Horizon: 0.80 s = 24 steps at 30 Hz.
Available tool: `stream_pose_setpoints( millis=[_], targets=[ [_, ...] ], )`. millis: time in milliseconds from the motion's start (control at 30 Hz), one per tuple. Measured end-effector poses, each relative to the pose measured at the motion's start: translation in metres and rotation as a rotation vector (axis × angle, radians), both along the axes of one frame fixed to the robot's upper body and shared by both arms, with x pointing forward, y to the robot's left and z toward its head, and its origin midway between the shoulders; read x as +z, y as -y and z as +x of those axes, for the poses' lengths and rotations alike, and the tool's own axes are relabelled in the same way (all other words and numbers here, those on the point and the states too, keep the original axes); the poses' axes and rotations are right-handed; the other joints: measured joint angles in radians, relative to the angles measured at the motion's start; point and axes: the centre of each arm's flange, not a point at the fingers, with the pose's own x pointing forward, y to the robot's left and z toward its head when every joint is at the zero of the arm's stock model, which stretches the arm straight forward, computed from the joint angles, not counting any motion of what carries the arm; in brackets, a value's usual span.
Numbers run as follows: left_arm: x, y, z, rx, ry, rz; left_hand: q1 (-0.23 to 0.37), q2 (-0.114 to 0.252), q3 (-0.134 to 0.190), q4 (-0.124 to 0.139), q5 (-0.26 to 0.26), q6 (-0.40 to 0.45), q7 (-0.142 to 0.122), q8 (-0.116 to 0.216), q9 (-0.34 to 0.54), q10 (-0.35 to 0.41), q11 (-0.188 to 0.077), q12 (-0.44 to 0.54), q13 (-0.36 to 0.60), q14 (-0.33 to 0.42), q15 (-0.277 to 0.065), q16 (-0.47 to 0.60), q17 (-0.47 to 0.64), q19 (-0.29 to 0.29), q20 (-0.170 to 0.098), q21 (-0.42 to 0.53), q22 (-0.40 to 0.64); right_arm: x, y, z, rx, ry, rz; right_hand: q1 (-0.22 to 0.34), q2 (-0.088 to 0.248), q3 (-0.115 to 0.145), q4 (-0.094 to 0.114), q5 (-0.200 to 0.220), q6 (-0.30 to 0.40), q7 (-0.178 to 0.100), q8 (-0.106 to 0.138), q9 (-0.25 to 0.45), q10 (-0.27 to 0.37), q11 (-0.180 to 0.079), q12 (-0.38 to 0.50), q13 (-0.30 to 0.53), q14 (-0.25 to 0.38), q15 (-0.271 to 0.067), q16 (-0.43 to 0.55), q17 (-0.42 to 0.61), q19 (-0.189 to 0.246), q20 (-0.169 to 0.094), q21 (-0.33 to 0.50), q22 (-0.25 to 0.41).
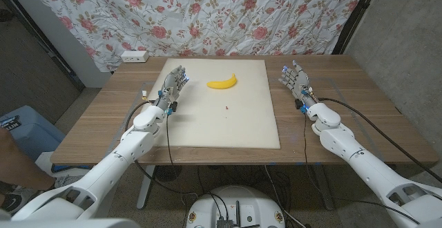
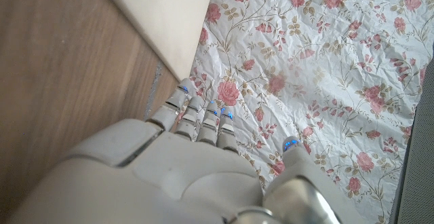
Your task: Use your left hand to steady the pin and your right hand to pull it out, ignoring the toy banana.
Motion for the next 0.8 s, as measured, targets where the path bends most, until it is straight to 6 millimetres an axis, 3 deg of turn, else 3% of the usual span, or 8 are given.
stream_pose_setpoints(
  millis=[500,767,800],
  targets=[
    [0.007,-0.002,-0.012,0.014,0.016,0.064,0.014,0.014,0.022,-0.02,0.0,0.018,0.0,0.003,0.0,0.009,-0.009,0.007,0.0,0.011,-0.011,0.0,-0.003,0.007,0.0,0.0,-0.003,0.001,-0.015,-0.001,-0.01,0.028,-0.006,0.011,0.011,0.008,-0.008,0.0,0.005,0.005,0.0,0.0,0.009,0.002,0.0,-0.008,0.005,-0.005,0.0,-0.012,0.005,-0.005,-0.005,0.0],
    [0.002,-0.004,-0.009,0.056,-0.01,0.078,0.022,0.013,0.037,-0.026,0.0,0.029,0.0,0.003,0.0,0.024,-0.013,0.007,0.0,0.022,-0.011,0.0,-0.003,0.011,-0.004,0.0,-0.003,0.002,-0.02,-0.005,0.003,0.036,-0.012,0.011,0.011,0.014,-0.014,0.0,0.016,0.005,0.004,0.0,0.009,0.002,0.001,-0.017,0.005,-0.005,0.0,-0.021,0.001,-0.009,-0.016,0.0],
    [0.008,0.001,-0.024,0.041,0.017,0.117,0.023,0.012,0.037,-0.026,0.0,0.032,-0.003,0.003,0.0,0.026,-0.015,0.007,0.0,0.022,-0.011,0.0,-0.003,0.011,-0.004,0.0,-0.003,0.001,-0.019,-0.005,-0.029,0.039,-0.02,0.011,0.011,0.014,-0.014,0.0,0.016,0.005,0.007,0.0,0.009,0.002,0.004,-0.017,0.005,-0.005,0.0,-0.024,0.001,-0.009,-0.016,0.0]
  ],
)
